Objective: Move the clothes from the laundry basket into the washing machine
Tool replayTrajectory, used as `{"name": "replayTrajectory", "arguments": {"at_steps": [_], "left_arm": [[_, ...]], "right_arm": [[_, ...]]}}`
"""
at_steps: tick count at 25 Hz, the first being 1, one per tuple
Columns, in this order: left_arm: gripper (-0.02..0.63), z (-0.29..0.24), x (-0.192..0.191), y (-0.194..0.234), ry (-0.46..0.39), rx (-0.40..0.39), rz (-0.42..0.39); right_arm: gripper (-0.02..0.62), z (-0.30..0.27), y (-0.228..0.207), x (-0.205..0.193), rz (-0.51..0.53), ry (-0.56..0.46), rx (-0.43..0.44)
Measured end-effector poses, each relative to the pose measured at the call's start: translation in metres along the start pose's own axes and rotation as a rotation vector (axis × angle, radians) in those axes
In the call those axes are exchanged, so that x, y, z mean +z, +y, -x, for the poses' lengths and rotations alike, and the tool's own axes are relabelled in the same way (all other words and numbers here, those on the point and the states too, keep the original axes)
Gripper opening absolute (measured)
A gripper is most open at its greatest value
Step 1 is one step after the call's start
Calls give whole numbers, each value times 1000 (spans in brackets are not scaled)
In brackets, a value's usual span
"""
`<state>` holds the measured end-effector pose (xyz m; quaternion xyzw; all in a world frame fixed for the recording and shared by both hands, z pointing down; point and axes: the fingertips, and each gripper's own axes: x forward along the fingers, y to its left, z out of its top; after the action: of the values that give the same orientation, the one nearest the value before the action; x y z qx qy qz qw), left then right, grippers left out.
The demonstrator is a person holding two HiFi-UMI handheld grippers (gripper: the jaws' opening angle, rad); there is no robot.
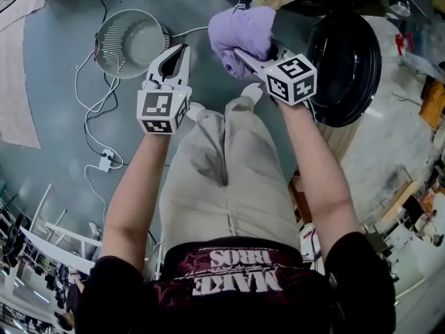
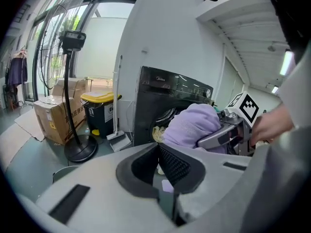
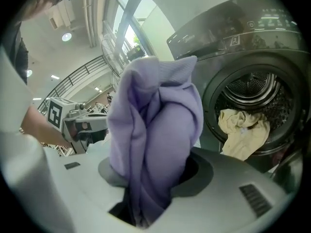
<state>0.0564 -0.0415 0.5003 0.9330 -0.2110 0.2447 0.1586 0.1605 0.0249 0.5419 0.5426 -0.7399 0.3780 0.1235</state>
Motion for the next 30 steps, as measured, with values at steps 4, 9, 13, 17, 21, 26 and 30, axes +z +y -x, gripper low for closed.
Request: {"name": "replayTrajectory", "arguments": {"at_steps": [4,9,13,17,21,26,30], "left_arm": [[5,-13,5,-17,2,-19,-13],[5,-29,10,-38,1,-35,-26],[5,-38,15,-53,-1,-47,-34],[5,-48,20,-65,-4,-56,-38],[5,-58,24,-80,-4,-69,-48],[5,-72,31,-93,-4,-81,-63],[5,-81,31,-100,0,-88,-68]], "right_arm": [[196,17,-17,-2,-7,-16,-24],[196,36,-34,-6,-17,-28,-39],[196,49,-44,-8,-13,-32,-43],[196,61,-58,-9,-20,-40,-63],[196,73,-70,-9,-27,-56,-81],[196,88,-87,-11,-45,-71,-96],[196,97,-99,-14,-48,-76,-109]]}}
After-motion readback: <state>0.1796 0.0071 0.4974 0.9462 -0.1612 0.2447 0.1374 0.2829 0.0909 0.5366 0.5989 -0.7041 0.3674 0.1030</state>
